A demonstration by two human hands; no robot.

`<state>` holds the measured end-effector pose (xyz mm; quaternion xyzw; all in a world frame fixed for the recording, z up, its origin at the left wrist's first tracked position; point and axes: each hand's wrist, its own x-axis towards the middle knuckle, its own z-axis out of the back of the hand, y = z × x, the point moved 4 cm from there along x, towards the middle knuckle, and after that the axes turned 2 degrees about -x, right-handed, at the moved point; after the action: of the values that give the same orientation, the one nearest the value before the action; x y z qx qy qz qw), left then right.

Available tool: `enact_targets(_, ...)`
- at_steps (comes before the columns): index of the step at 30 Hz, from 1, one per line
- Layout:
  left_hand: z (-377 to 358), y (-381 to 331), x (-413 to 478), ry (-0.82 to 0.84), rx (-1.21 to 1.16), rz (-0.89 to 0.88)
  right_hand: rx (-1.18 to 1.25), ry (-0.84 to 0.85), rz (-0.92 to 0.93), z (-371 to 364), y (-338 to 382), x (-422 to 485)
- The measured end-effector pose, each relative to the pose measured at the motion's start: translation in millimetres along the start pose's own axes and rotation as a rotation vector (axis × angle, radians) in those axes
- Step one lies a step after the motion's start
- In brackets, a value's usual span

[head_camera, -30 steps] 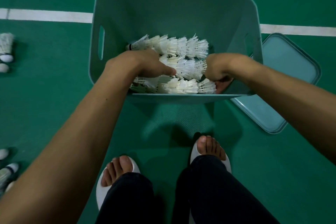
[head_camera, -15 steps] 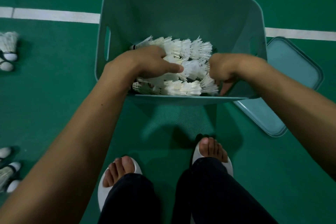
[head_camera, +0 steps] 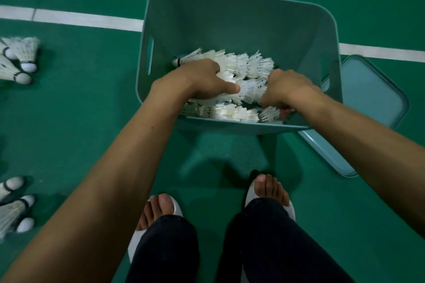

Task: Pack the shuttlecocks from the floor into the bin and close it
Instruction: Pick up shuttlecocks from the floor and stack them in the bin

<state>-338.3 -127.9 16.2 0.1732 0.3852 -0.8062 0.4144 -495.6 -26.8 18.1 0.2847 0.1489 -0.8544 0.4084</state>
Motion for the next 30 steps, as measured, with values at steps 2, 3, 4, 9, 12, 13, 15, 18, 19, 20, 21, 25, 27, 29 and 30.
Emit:
enact_targets(2, -5, 5, 1, 0.016, -0.016, 0.009, 0.027, -0.031, -0.026, -1, -4, 5)
enact_targets(3, -7, 6, 2, 0.025, -0.024, 0.014, 0.043, -0.057, -0.031, 2, -4, 7)
enact_targets(4, -8, 7, 2, 0.03, -0.029, 0.017, 0.059, -0.063, -0.037, 3, -4, 9)
enact_targets(9, -8, 11, 5, 0.015, -0.029, 0.02, 0.09, 0.085, -0.092, 7, -8, 6)
enact_targets(12, -10, 11, 5, 0.035, -0.007, 0.041, 0.077, 0.064, -0.092, 12, -14, 3)
enact_targets(13, -11, 12, 5, 0.048, 0.001, 0.049, 0.078, 0.059, -0.091, 13, -15, 2)
enact_targets(15, -13, 12, 6, 0.067, 0.023, 0.061, 0.089, 0.071, -0.103, 13, -15, 2)
enact_targets(18, -12, 10, 4, 0.091, 0.036, 0.064, 0.219, 0.145, -0.123, 4, -11, 6)
enact_targets(19, -11, 9, 3, 0.096, 0.04, 0.059, 0.276, 0.191, -0.143, -2, -9, 7)
enact_targets(20, -10, 8, 2, 0.101, 0.043, 0.057, 0.318, 0.236, -0.156, -8, -8, 9)
enact_targets(21, -9, 8, 2, 0.105, 0.049, 0.056, 0.335, 0.279, -0.157, -13, -7, 10)
enact_targets(25, -10, 6, -2, 0.109, 0.068, 0.041, 0.322, 0.339, -0.11, -15, -6, 13)
enact_targets(27, -9, 3, -3, 0.107, 0.031, 0.026, 0.294, 0.295, -0.115, -5, -9, 12)
enact_targets(29, -7, 1, -5, 0.081, -0.024, 0.011, 0.219, 0.204, -0.079, 11, -12, 8)
enact_targets(30, -5, 0, -6, 0.058, -0.059, 0.004, 0.243, 0.169, -0.044, 19, -12, 7)
